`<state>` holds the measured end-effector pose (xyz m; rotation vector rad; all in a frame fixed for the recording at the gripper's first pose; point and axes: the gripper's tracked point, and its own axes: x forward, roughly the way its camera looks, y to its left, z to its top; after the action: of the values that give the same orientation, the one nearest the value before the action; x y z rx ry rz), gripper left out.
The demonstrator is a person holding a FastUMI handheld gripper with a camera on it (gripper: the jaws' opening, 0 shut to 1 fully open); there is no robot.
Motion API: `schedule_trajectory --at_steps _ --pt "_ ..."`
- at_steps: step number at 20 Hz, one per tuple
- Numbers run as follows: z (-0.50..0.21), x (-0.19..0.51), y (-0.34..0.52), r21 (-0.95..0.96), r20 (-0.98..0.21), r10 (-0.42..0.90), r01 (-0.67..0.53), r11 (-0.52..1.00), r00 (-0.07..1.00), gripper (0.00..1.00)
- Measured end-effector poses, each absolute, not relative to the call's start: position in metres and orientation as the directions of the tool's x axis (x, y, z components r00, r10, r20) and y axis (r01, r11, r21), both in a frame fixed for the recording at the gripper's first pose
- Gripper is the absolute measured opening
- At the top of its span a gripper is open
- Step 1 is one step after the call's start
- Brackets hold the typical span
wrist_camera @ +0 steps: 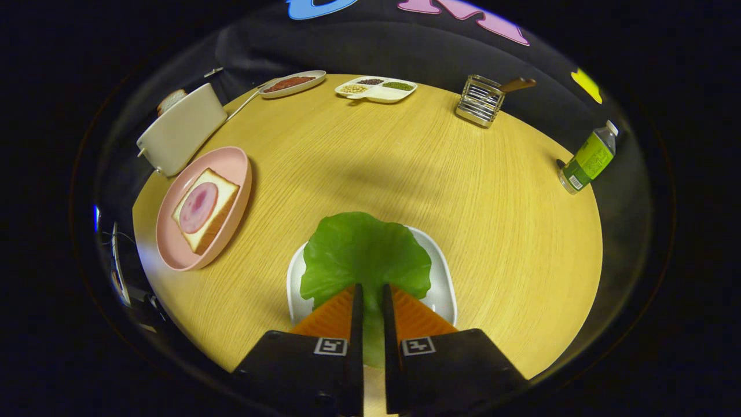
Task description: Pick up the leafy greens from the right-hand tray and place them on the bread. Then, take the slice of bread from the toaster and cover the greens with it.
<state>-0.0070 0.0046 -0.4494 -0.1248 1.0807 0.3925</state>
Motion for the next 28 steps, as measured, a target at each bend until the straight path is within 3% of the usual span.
schedule_trajectory --at_steps 2,10,17,28 --pt "-0.447 -0.008 0.005 0.118 -0.879 0.258 -0.342 0.932 0.401 0.08" --pt "-0.383 -0.013 0.021 0.172 -0.826 0.312 -0.317 0.933 0.469 0.08" --pt "-0.324 -0.019 0.113 0.269 -0.758 0.44 -0.385 0.883 0.481 0.08" --pt "-0.321 -0.021 0.236 0.268 -0.759 0.491 -0.483 0.834 0.427 0.08"
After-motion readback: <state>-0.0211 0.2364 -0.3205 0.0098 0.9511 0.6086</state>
